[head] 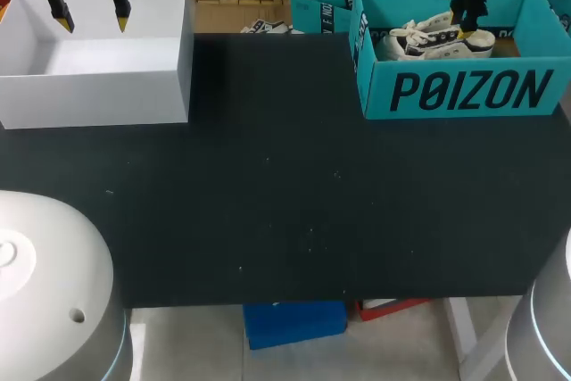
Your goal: Take the shoe out of the shoebox, open the shoe tongue, remove and reinsert the insole, then place the shoe into the shoebox
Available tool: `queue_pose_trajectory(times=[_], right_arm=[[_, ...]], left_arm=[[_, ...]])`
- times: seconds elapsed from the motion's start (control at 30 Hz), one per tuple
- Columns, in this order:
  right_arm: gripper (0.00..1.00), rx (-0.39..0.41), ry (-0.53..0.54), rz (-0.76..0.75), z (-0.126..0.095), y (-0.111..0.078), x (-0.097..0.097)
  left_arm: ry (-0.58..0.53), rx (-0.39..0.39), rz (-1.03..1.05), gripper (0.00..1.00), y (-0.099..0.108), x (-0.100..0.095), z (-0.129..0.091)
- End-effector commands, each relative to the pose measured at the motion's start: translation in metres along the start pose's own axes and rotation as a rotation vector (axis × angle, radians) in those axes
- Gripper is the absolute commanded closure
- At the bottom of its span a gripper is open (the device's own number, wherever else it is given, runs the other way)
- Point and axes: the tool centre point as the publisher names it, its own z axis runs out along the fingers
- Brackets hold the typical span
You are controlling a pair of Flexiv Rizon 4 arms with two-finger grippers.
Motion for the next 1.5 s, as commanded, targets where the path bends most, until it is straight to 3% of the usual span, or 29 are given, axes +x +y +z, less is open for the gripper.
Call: queue_pose_trajectory(times=[0.03, 0.43, 1.07, 1.3, 1.33, 1.37, 1.5], right_arm=[[0.60, -0.005, 0.040, 0.004, 0.022, -0.003, -0.013], [0.60, -0.028, 0.078, 0.030, 0.058, -0.007, -0.017], [0.69, -0.097, 0.122, 0.073, 0.123, 0.012, -0.008], [0.70, -0.091, 0.129, 0.082, 0.134, 0.008, -0.005], [0.74, -0.091, 0.129, 0.084, 0.135, 0.007, -0.005], [1.00, -0.090, 0.129, 0.085, 0.136, 0.006, -0.005], [1.00, -0.084, 0.139, 0.088, 0.133, 0.004, -0.001]], left_arm=[[-0.002, -0.001, -0.001, 0.00, 0.001, 0.000, -0.001], [-0.002, -0.001, -0.001, 0.00, 0.001, 0.000, -0.001], [-0.002, -0.001, -0.001, 0.00, 0.001, 0.000, -0.001], [-0.002, -0.001, -0.001, 0.00, 0.001, 0.000, -0.001], [-0.002, -0.001, -0.001, 0.00, 0.001, 0.000, -0.001], [-0.002, -0.001, -0.001, 0.00, 0.001, 0.000, -0.001], [-0.002, -0.001, -0.001, 0.00, 0.001, 0.000, -0.001]])
